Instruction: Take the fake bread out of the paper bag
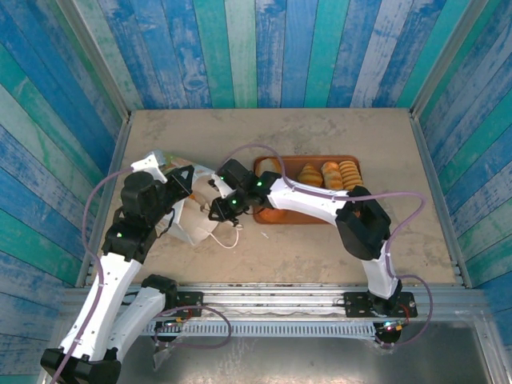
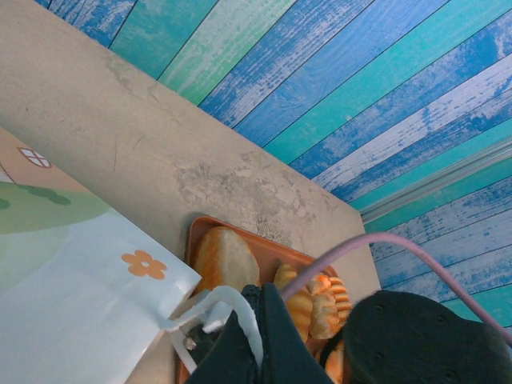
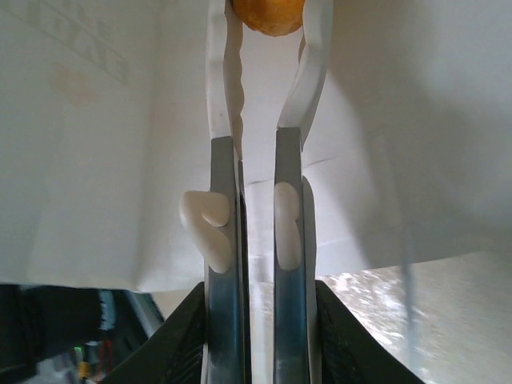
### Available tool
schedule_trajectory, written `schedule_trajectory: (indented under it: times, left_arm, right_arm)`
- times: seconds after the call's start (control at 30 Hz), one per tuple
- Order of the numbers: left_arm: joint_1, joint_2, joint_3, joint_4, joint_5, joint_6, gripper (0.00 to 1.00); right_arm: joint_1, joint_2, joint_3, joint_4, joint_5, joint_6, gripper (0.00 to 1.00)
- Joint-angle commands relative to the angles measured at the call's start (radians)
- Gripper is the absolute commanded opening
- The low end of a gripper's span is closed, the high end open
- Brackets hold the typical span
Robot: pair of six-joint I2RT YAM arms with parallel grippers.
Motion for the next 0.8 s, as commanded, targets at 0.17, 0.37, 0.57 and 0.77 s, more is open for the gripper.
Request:
schedule_trajectory:
  times: [0.17, 0.37, 0.57, 0.77]
  left_arm:
    - [-0.001, -0.009, 0.007, 0.022, -0.019, -0.001, 0.0]
    - [-0.001, -0.005, 0.008, 0.026, -0.01, 0.003, 0.0]
    - [-0.001, -0.003, 0.018, 0.015, -0.005, 0.011, 0.0]
    - [-0.001, -0.009, 0.012, 0.016, -0.006, 0.008, 0.0]
  right_arm:
    - [0.072, -0.24, -0.132, -0.013, 0.486, -0.342, 0.28]
    - [0.184, -0.245, -0.213, 0.027, 0.828, -0.712, 0.31]
    - [0.252, -0.169, -0.262, 0.041, 0.963, -0.911, 0.32]
    - [0.273, -0.188, -0.292, 0.019, 0.842, -0.895, 0.4]
